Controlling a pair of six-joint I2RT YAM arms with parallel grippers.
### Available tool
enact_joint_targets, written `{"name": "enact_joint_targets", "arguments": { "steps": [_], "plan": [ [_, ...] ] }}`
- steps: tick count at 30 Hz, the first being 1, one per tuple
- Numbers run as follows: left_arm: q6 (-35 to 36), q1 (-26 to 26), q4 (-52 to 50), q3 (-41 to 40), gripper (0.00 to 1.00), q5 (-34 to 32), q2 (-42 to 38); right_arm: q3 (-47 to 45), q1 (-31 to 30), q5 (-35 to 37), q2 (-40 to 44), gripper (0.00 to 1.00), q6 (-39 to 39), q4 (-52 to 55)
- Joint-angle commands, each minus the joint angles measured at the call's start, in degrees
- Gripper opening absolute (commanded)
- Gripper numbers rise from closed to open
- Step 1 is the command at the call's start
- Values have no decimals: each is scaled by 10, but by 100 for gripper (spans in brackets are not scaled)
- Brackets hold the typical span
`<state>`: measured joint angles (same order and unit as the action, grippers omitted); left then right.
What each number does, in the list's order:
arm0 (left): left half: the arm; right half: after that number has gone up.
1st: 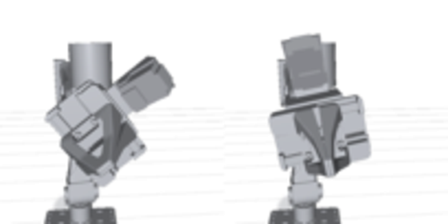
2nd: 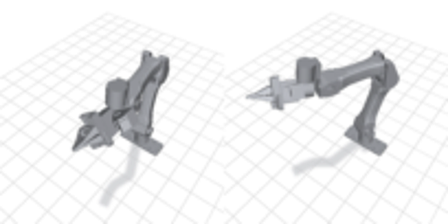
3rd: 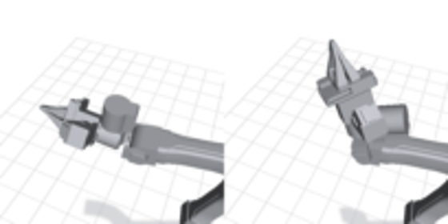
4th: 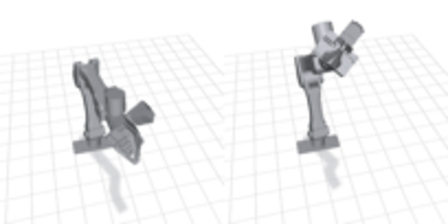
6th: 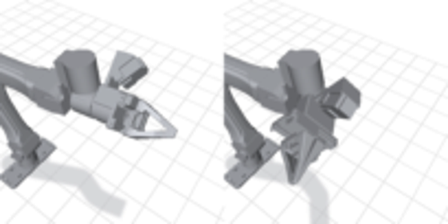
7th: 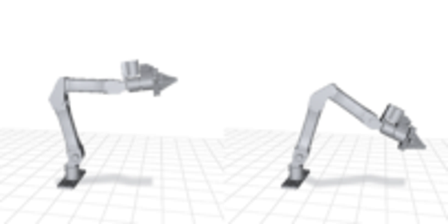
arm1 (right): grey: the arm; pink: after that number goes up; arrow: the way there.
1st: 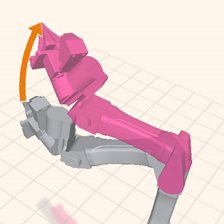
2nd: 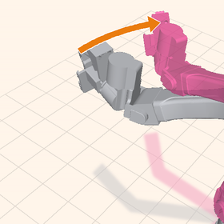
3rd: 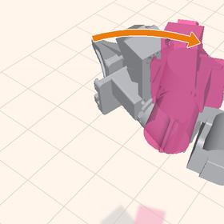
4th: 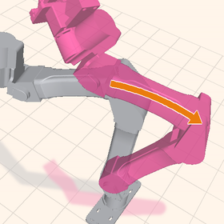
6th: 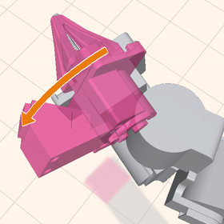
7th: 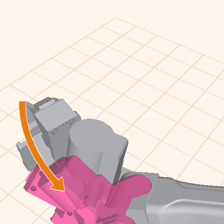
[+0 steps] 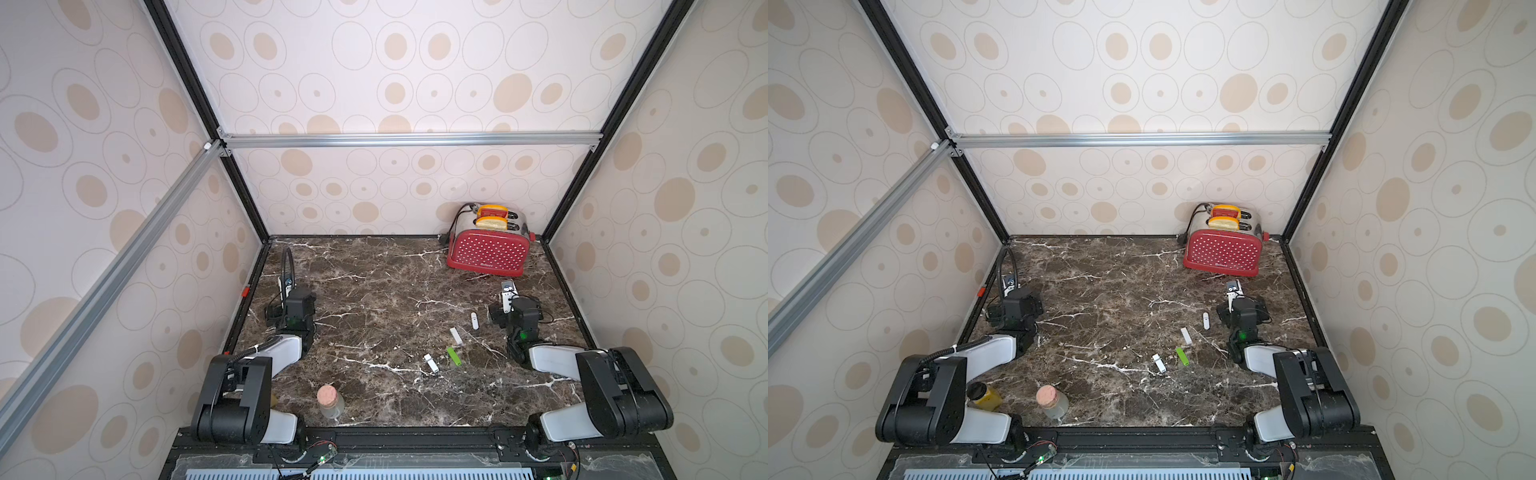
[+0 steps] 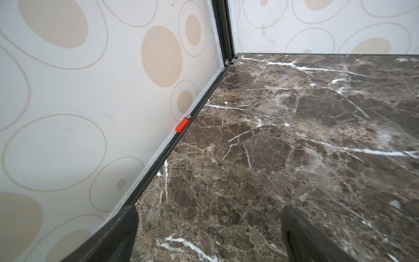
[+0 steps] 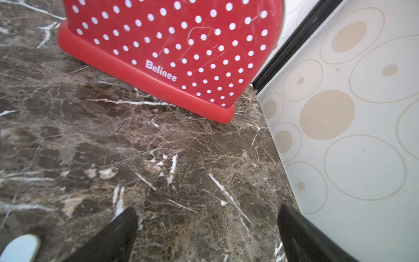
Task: Close the usb drive cover
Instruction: Reset both arms
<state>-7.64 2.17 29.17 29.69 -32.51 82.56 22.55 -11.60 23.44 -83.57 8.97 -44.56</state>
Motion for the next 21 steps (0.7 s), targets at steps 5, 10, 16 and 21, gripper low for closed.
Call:
{"name": "enact_joint_targets", "arguments": {
  "steps": [5,10,16,21],
  "plan": [
    [10,-10,63,6,99,60,39,16,41,-53,-21,100,-39,-3],
    [40,-12,115,-20,99,142,41,-16,74,-94,-61,99,-60,-103],
    [40,-13,117,-22,99,143,42,2,73,-92,-47,100,-69,-35],
    [63,-9,183,-58,99,185,50,5,72,-96,-45,100,-71,-29]
  ]
}}
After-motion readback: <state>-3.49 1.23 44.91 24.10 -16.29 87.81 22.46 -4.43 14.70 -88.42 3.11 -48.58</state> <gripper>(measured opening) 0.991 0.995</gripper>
